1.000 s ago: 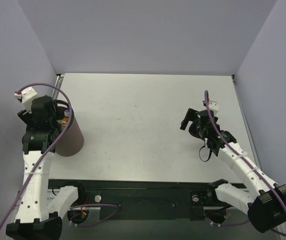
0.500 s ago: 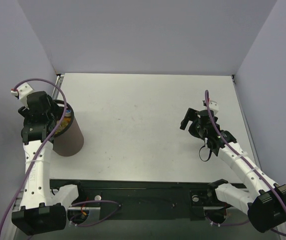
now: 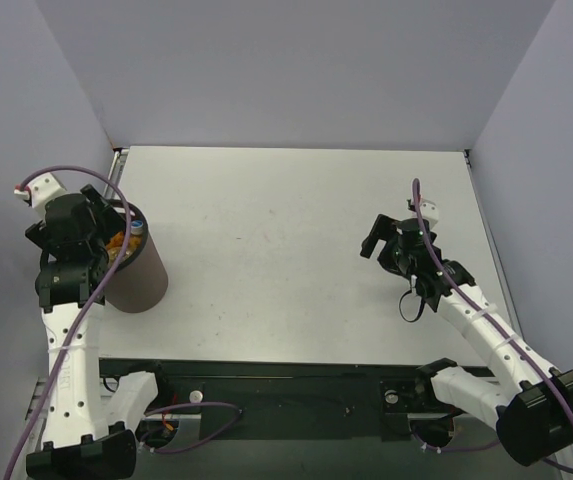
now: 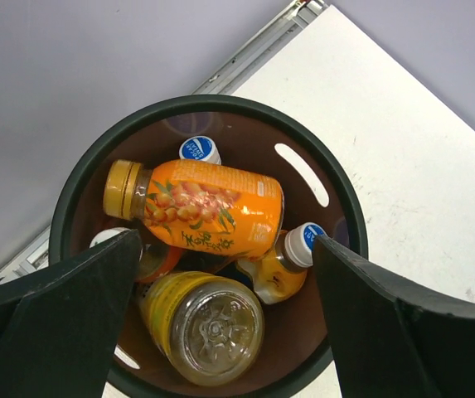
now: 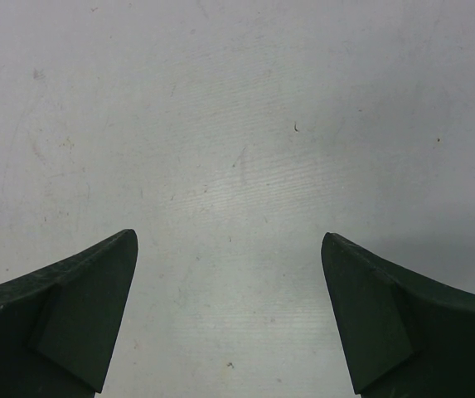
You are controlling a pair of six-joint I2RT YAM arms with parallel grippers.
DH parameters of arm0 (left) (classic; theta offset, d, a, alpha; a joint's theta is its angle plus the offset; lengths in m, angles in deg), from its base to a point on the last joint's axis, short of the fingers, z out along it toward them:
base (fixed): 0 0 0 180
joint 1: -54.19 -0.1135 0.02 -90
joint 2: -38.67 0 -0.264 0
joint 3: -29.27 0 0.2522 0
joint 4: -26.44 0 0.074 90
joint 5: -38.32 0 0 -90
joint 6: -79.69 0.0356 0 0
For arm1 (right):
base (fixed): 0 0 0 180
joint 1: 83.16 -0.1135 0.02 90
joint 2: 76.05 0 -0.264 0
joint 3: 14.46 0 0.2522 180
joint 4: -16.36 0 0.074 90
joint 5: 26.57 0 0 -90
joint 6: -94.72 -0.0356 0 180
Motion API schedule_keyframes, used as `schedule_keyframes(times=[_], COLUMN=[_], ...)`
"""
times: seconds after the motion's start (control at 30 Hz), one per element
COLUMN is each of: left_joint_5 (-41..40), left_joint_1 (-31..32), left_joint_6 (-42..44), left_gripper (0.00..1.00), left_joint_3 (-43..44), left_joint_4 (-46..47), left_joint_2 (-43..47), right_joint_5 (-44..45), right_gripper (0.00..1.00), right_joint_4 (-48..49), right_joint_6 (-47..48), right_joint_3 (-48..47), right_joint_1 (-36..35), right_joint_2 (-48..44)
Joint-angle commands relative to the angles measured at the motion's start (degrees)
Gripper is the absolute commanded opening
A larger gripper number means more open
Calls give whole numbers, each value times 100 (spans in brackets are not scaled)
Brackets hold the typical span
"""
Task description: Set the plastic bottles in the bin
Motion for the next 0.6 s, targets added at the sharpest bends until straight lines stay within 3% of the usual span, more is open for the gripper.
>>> schedule_keyframes(times=[0.0, 0.13, 0.23, 0.37, 0.57], left_joint_5=[493, 1381, 1463, 1550, 1498], left_joint_1=[5, 285, 777, 1832, 3352], left_joint_6=[249, 294, 399, 610, 1040], left_gripper=[96, 97, 97, 97, 97], left_joint_3=[378, 756, 810, 661, 144], left_joint_4=[21, -40, 83, 443, 881], left_joint_2=[81, -77, -139, -182, -613], right_joint_5=[64, 99, 292, 749, 1242], right_gripper=[87, 87, 88, 100, 100], right_joint_4=[72, -68, -287, -902, -1272], right_joint_6=[-42, 11, 11, -25, -51], right_joint_3=[-65, -39, -117, -381, -223], right_joint_1=[-16, -16, -60, -166, -403], right_joint_2=[-231, -310, -302, -240, -617])
